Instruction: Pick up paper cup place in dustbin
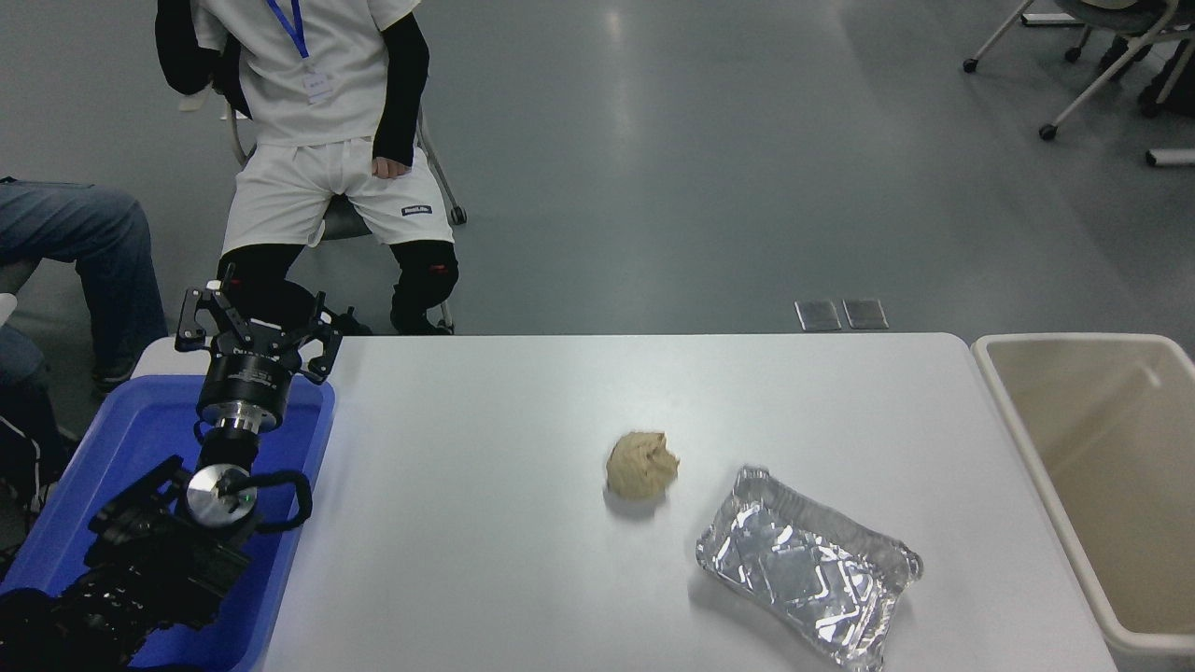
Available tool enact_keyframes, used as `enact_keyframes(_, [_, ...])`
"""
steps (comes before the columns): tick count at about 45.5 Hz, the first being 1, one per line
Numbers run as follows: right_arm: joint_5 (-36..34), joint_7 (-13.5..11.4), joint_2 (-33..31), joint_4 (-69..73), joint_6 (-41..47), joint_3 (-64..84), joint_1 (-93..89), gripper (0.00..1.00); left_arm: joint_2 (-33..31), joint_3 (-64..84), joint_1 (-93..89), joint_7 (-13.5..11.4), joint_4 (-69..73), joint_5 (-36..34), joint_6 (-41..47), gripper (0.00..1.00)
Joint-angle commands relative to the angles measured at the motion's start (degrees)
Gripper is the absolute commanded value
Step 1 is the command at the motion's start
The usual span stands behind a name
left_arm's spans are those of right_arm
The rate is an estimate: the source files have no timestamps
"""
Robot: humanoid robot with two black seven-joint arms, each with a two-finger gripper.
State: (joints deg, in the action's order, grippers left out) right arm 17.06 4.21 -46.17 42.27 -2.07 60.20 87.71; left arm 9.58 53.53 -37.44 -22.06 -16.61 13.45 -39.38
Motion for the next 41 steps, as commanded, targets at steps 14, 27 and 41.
enact_keyframes(14, [0.08,0.09,17.87,17.15,17.26,21.98,24.08,1.0,0.0,0.0,0.0,0.09,0.0,0.0,0.0,0.99])
enact_keyframes(27, [0.26,0.27,22.97,17.41,33.52,16.44,22.59,1.0,0.0,0.0,0.0,0.09,0.0,0.0,0.0,0.99])
enact_keyframes(41, [0.26,0.36,23.5,17.41,47.07,10.73,22.15,1.0,0.0,0.0,0.0,0.09,0.0,0.0,0.09,0.99])
